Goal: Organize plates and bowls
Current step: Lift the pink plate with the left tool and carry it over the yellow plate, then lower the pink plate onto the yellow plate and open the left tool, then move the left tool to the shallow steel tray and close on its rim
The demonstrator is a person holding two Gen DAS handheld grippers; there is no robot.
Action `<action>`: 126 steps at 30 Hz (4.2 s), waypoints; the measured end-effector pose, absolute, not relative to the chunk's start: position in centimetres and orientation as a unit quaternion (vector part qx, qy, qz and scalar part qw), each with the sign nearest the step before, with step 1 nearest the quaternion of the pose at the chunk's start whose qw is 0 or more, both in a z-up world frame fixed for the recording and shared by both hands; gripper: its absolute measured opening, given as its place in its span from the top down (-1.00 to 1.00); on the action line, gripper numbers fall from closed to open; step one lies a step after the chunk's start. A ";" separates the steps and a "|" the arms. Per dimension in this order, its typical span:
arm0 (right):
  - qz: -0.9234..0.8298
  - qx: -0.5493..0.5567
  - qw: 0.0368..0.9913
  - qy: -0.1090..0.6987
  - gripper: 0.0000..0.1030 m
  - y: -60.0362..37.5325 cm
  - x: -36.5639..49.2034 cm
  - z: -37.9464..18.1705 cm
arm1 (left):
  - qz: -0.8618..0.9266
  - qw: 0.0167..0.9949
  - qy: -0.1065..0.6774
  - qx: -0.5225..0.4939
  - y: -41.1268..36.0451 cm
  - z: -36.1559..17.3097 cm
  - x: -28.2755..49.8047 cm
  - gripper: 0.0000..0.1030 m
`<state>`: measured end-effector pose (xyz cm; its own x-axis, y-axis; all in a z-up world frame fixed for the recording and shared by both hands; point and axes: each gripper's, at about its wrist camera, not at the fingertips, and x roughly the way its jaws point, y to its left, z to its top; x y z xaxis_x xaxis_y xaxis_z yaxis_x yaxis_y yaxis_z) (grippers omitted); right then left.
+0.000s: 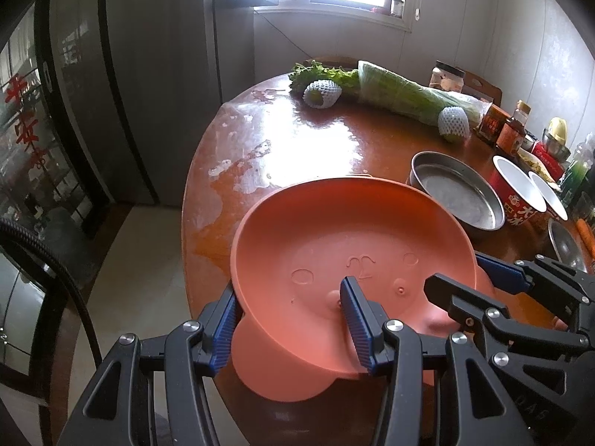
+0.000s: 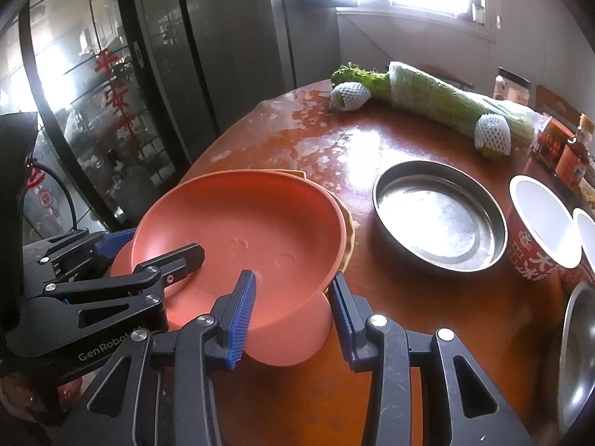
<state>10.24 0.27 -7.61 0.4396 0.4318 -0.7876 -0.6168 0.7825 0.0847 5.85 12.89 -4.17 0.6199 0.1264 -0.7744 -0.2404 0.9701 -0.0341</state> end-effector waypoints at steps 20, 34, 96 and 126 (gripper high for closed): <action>0.312 -0.126 0.836 0.433 0.17 1.5 10.8 -8.2 | 0.127 0.893 0.428 -0.052 13.5 -4.0 5.5 -0.02; 0.309 -0.123 0.838 0.433 0.14 1.7 11.6 -8.5 | 0.123 0.887 0.442 -0.060 13.9 -5.2 5.9 -0.02; 0.237 -0.001 0.895 0.377 -0.21 -12.0 8.6 -1.4 | 0.035 0.925 0.379 -0.006 3.9 3.0 6.9 -0.21; 0.153 -0.012 0.880 0.450 -0.22 -9.8 18.7 -7.7 | 0.012 0.858 0.513 0.019 3.9 -3.8 24.6 -0.30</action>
